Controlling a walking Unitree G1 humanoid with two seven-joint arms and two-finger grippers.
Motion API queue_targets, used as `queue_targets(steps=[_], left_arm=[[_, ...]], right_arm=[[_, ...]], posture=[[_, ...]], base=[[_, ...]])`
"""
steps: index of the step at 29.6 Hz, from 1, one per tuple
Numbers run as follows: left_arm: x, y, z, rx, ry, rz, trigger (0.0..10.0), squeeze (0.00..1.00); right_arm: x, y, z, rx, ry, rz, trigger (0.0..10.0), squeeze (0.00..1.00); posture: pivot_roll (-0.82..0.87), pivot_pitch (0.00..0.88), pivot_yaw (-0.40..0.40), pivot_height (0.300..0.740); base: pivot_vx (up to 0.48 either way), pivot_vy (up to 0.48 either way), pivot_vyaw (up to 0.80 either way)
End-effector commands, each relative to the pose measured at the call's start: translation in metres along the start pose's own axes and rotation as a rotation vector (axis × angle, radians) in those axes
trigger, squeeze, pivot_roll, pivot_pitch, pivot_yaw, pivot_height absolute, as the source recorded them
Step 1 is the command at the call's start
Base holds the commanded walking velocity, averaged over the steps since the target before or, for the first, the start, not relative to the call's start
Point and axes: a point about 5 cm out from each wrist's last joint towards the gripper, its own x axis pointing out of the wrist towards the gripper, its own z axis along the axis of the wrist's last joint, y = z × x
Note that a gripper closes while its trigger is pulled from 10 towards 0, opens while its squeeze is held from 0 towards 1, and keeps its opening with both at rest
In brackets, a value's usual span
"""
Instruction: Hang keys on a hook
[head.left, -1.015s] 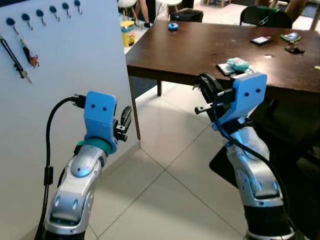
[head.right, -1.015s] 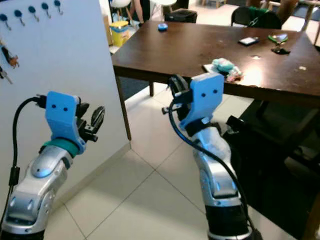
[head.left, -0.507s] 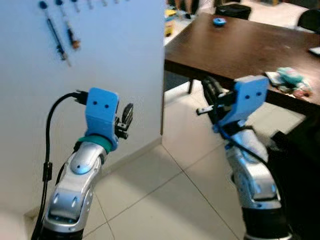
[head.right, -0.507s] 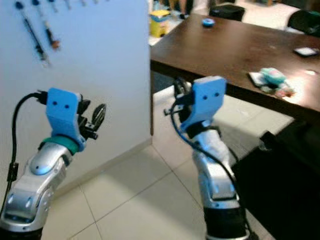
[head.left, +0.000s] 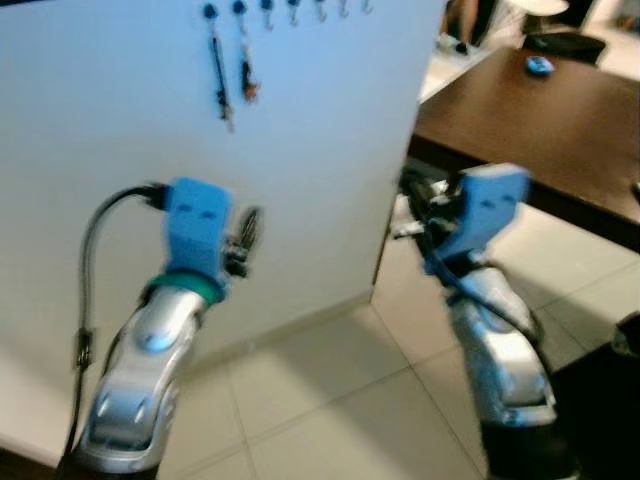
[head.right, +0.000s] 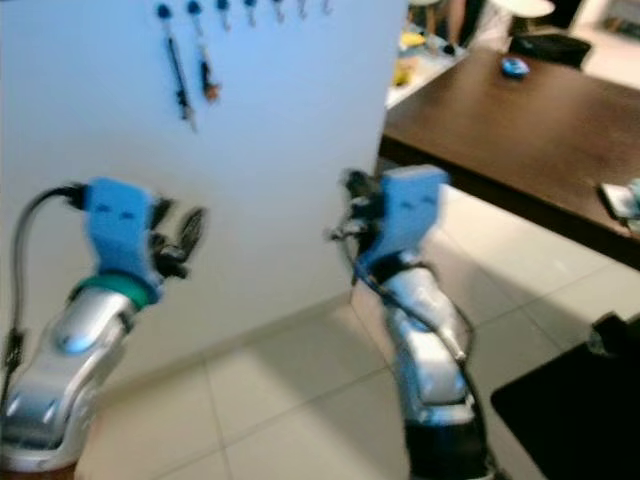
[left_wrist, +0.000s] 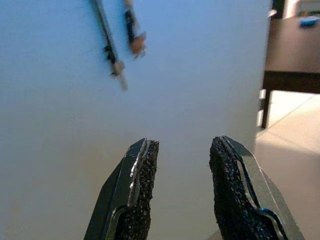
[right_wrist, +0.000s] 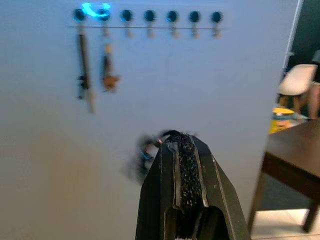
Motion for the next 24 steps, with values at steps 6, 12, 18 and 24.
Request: queue_targets(steps=[6, 12, 18, 24], left_arm=[[0.0003, -0.0064, -0.0011, -0.004, 0.006, -0.022, 10.0, 0.00], [0.0007, -0.0065, -0.0009, -0.004, 0.004, -0.022, 10.0, 0.00], [0.0009, -0.0067, -0.0009, -0.005, 0.005, -0.020, 10.0, 0.00], [-0.0002, -0.0049, -0.0013, -0.027, 0.008, 0.001, 10.0, 0.00]], right_arm=[[-0.0031, -0.0028, 0.0024, -0.005, -0.010, 0.008, 10.0, 0.00], [-0.0030, -0.0008, 0.0042, -0.017, -0.016, 0.026, 10.0, 0.00], [-0.0023, 0.0003, 0.0054, -0.048, -0.015, 0.041, 10.0, 0.00], [-0.0027, 0.0032, 0.0069, -0.008, -0.019, 0.067, 10.0, 0.00]], posture=[[-0.12, 0.005, 0.111, 0.740], [-0.12, 0.008, 0.112, 0.740], [-0.12, 0.011, 0.111, 0.740], [-0.12, 0.012, 0.111, 0.740]], base=[[0.461, 0.000, 0.00], [0.460, 0.000, 0.07], [0.460, 0.000, 0.68], [0.151, 0.000, 0.27]])
